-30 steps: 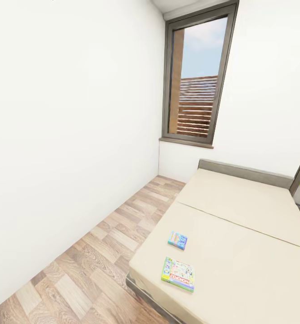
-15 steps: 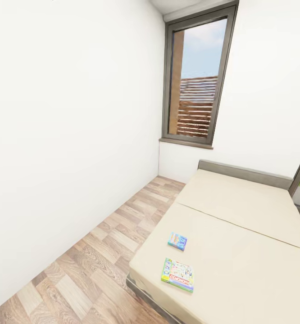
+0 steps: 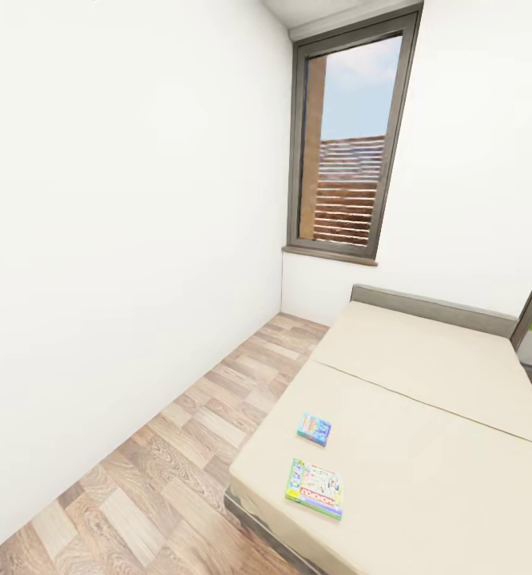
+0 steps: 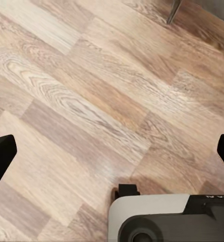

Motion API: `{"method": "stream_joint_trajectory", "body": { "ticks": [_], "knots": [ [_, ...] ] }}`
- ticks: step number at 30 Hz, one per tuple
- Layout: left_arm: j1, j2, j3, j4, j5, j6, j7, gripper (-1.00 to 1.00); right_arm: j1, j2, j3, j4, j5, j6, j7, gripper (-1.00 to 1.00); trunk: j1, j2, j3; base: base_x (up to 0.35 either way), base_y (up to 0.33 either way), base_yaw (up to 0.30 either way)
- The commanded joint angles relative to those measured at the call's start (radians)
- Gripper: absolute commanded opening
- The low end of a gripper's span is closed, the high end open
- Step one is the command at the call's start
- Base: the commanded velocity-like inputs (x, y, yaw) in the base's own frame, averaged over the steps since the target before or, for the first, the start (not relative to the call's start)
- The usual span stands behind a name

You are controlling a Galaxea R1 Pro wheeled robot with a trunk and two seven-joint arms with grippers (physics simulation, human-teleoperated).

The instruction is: Put all the toys in the child's room - the three board games (two on the bed and one on the table), the two jigsaw puzzles on the table, and the tennis ball on the table - inside the toy box on the table in the child's room.

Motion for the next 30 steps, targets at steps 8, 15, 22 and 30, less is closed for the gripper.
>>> {"method": "stream_joint_trajectory", "body": {
  "ticks": [8,15,22,30],
  "knots": [
    [0.0,-0.001,0.019,-0.126,0.0,0.078,-0.02,1.0,-0.001,0.012,-0.006,-0.095,0.0,0.002,0.001,1.0,-0.03,0.055,0.024,0.0,0.0,0.0],
    [-0.002,-0.002,0.021,-0.243,0.001,0.199,-0.023,1.0,0.01,0.05,-0.009,-0.366,0.001,0.168,0.0,1.0,-0.057,0.104,0.046,0.0,0.0,0.0],
    [-0.023,-0.006,0.021,-0.32,0.001,0.293,-0.024,1.0,0.154,0.057,-0.011,-0.852,0.001,0.531,0.0,1.0,-0.084,0.153,0.068,0.0,0.0,0.0],
    [-0.117,-0.008,0.022,-0.357,0.002,0.435,-0.026,1.0,0.256,0.063,-0.012,-1.244,0.001,0.821,-0.001,1.0,-0.115,0.209,0.093,0.0,0.0,0.0]
  ]
}}
